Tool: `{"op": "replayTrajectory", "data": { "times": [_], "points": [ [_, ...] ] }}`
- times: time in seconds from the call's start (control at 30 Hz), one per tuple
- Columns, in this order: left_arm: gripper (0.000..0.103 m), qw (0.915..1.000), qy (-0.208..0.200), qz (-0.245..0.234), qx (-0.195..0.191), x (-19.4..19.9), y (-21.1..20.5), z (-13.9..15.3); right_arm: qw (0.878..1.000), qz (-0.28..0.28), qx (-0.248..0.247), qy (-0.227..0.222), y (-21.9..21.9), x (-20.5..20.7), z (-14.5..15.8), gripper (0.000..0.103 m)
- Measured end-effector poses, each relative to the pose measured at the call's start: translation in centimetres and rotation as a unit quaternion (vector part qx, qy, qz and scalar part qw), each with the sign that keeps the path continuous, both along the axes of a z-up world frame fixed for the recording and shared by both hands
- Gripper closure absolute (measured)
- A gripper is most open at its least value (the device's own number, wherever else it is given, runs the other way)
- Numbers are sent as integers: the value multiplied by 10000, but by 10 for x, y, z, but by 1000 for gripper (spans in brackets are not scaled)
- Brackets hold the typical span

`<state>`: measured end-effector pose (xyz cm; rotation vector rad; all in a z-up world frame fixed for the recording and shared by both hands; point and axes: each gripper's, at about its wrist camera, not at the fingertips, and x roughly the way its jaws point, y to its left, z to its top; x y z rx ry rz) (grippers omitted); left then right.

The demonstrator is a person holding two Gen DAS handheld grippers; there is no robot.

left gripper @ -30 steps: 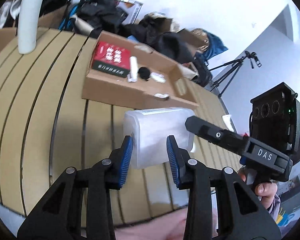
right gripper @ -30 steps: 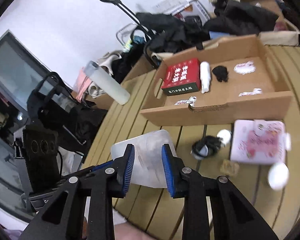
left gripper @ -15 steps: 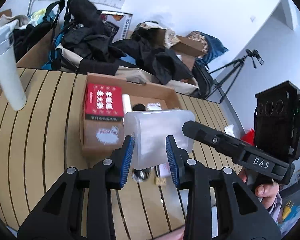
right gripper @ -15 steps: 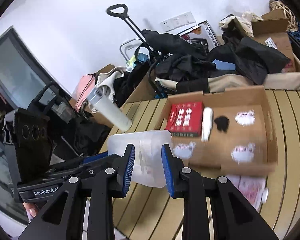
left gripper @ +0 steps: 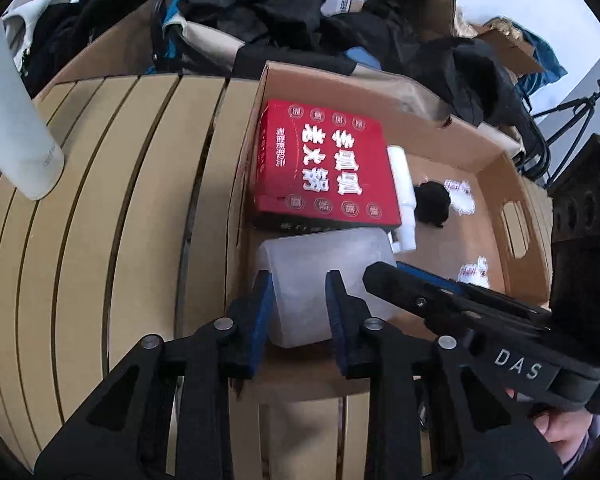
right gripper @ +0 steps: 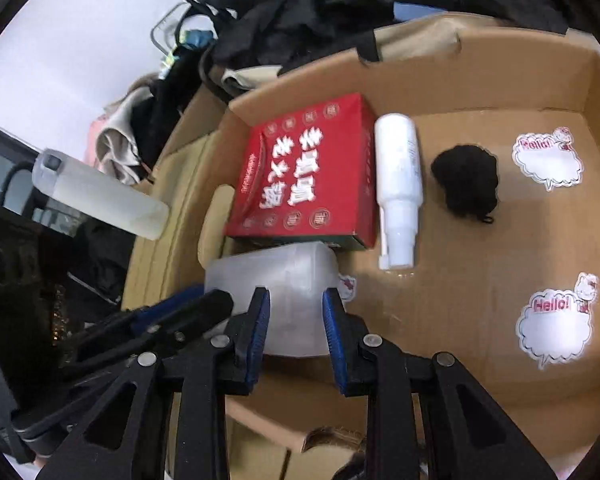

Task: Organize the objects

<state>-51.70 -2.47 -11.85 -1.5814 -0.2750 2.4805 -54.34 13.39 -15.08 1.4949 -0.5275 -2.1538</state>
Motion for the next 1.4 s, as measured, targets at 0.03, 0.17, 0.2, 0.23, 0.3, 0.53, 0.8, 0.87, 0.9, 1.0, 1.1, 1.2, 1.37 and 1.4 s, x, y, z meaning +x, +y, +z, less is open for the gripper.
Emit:
{"op": "replayTrajectory", "data": {
  "times": [0.03, 0.17, 0.2, 0.23, 0.3, 0.53, 0.8, 0.87, 0.9, 1.0, 1.1, 1.2, 1.37, 1.4],
  "points": [
    [79, 10000, -7, -28, 42, 1, 0, 0, 10000, -2, -43, -21, 2, -1, 0, 73],
    [77, 9999, -93, -13, 114, 1, 0, 5, 9999, 78, 98, -29, 4, -3, 2, 73],
    [77, 9999, -103, -2, 107, 2, -1, 7, 9998, 88, 166, -20, 5, -2, 4, 73],
    [73, 9999, -84, 4, 80, 3, 0, 12, 9996, 91, 250, 27, 5, 0, 8, 73],
    [59, 10000, 53, -11, -36, 9, 2, 25, 9988, 95, 431, 191, 6, 7, 21, 73],
    [14, 9976, 529, 5, -455, 43, 5, 100, 9784, 7, 1718, 1153, 45, 47, 98, 29],
    [2, 9919, 1126, -55, -579, 104, 13, 160, 9655, -464, 2078, 1500, 140, 109, 170, 11],
    [2, 9917, 1132, -123, -600, 116, 18, 165, 9667, -522, 2005, 1505, 148, 121, 181, 11],
    [2, 9914, 1130, -154, -641, 122, 21, 168, 9656, -505, 2033, 1541, 149, 127, 186, 11],
    [2, 9902, 1210, -209, -667, 136, 24, 173, 9632, -426, 2050, 1686, 148, 146, 197, 11],
    [2, 9895, 1260, -149, -698, 159, 19, 173, 9642, -433, 1918, 1779, 150, 167, 202, 11],
    [2, 9889, 1228, 52, -840, 193, 11, 164, 9647, -458, 1730, 1934, 153, 204, 202, 11],
    [0, 9873, 1561, 137, -278, 303, -12, 145, 9546, -499, 1656, 2426, 156, 307, 183, 11],
    [0, 9868, 1592, 206, -194, 319, -16, 140, 9509, -542, 1607, 2590, 156, 327, 179, 11]
  ]
}}
